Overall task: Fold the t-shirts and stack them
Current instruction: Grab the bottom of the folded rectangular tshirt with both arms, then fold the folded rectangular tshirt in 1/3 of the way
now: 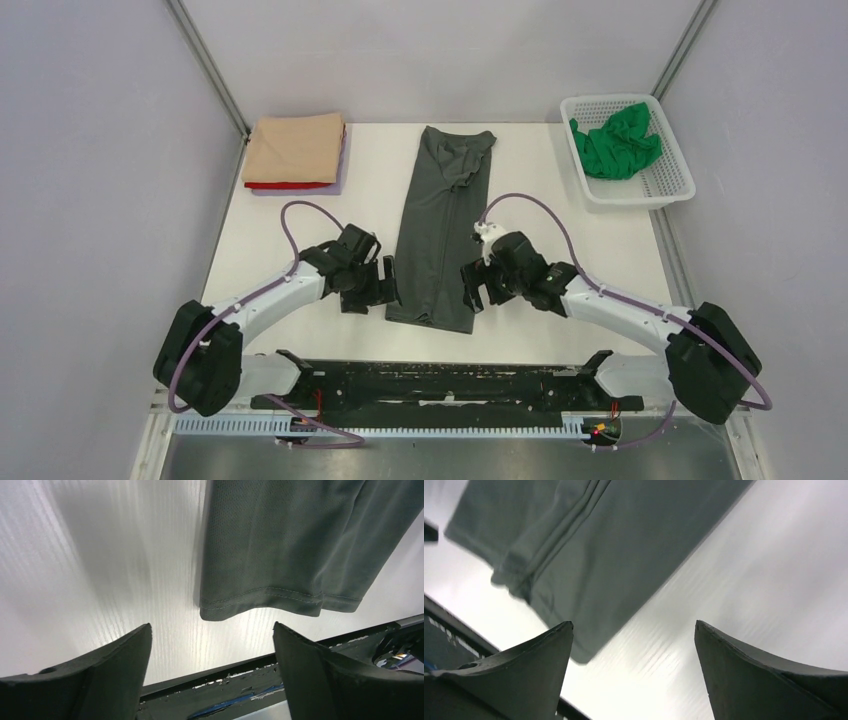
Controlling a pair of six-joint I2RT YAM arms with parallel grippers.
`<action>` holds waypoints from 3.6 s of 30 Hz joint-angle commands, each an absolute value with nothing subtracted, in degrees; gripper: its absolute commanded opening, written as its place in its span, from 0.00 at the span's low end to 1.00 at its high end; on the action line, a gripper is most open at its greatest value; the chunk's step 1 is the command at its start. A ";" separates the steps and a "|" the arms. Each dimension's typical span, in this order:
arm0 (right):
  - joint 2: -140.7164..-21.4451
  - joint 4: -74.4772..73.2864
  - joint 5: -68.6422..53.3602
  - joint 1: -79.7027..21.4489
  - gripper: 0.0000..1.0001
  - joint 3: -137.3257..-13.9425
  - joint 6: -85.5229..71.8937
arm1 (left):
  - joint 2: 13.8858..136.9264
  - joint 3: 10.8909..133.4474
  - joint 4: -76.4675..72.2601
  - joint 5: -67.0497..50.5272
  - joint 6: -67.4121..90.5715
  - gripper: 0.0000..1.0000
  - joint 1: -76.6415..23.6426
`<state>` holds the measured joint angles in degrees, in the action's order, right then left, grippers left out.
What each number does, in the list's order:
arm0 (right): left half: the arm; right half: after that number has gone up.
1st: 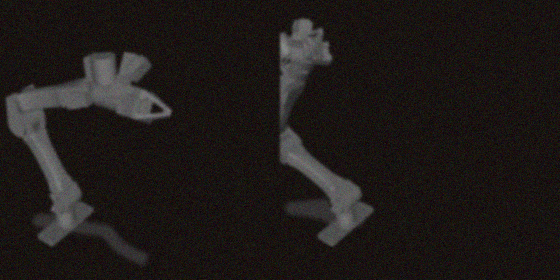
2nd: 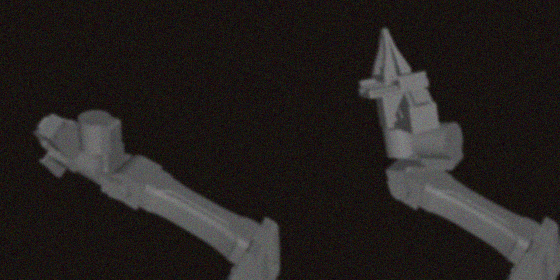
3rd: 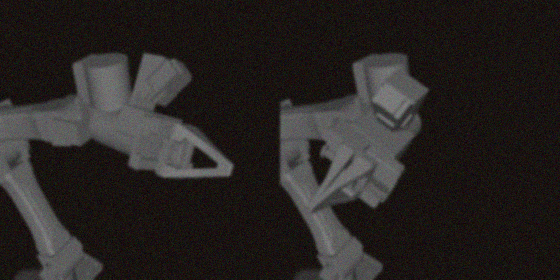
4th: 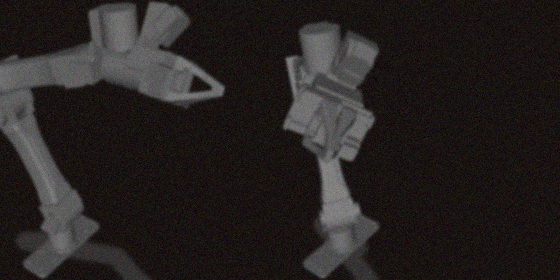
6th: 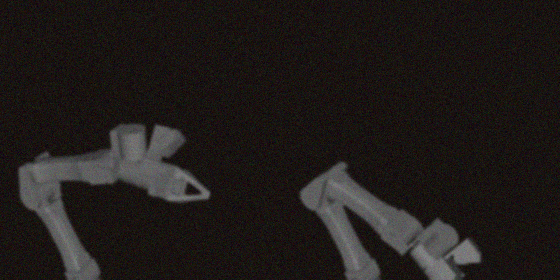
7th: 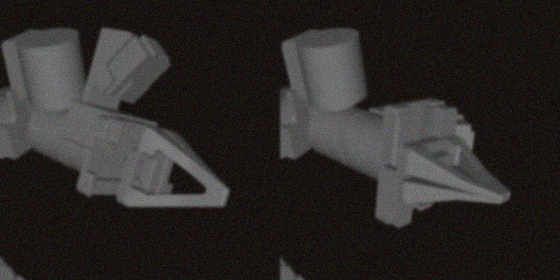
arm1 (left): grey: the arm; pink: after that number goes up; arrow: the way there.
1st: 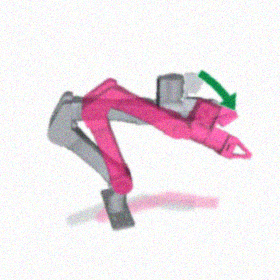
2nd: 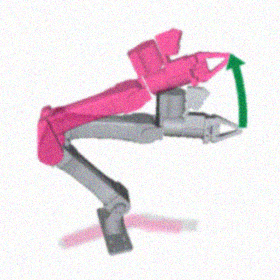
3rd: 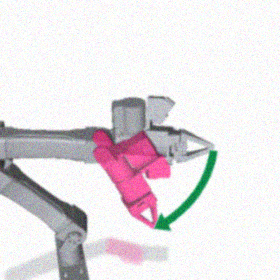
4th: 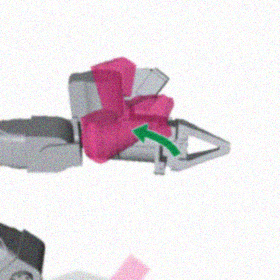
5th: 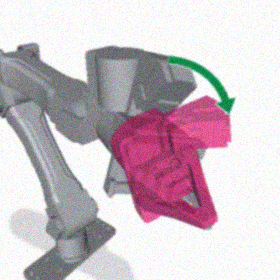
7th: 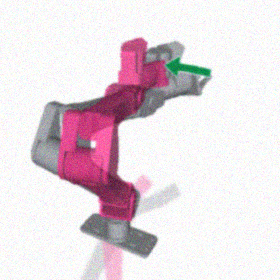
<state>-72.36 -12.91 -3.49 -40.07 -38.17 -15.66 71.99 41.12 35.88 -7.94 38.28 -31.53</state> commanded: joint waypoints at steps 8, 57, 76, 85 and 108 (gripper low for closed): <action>-70.94 -17.10 0.82 -53.58 0.85 -35.37 -13.47 | 78.29 37.56 24.75 -16.74 37.85 0.69 -31.77; -84.36 8.51 4.20 -39.58 0.00 -45.37 -5.80 | 100.54 75.92 27.78 -12.30 33.78 0.02 -28.85; -100.94 6.78 -2.50 -25.13 0.01 -63.33 -3.63 | 121.06 101.55 28.16 -11.12 29.92 0.03 -23.10; -107.45 5.47 -2.83 -23.14 0.04 -68.96 -5.23 | 127.32 107.30 29.62 -14.52 27.84 0.09 -21.10; -97.71 8.96 -15.33 -20.44 0.98 -59.60 -3.25 | 106.35 88.12 28.59 -10.45 28.34 1.00 -17.05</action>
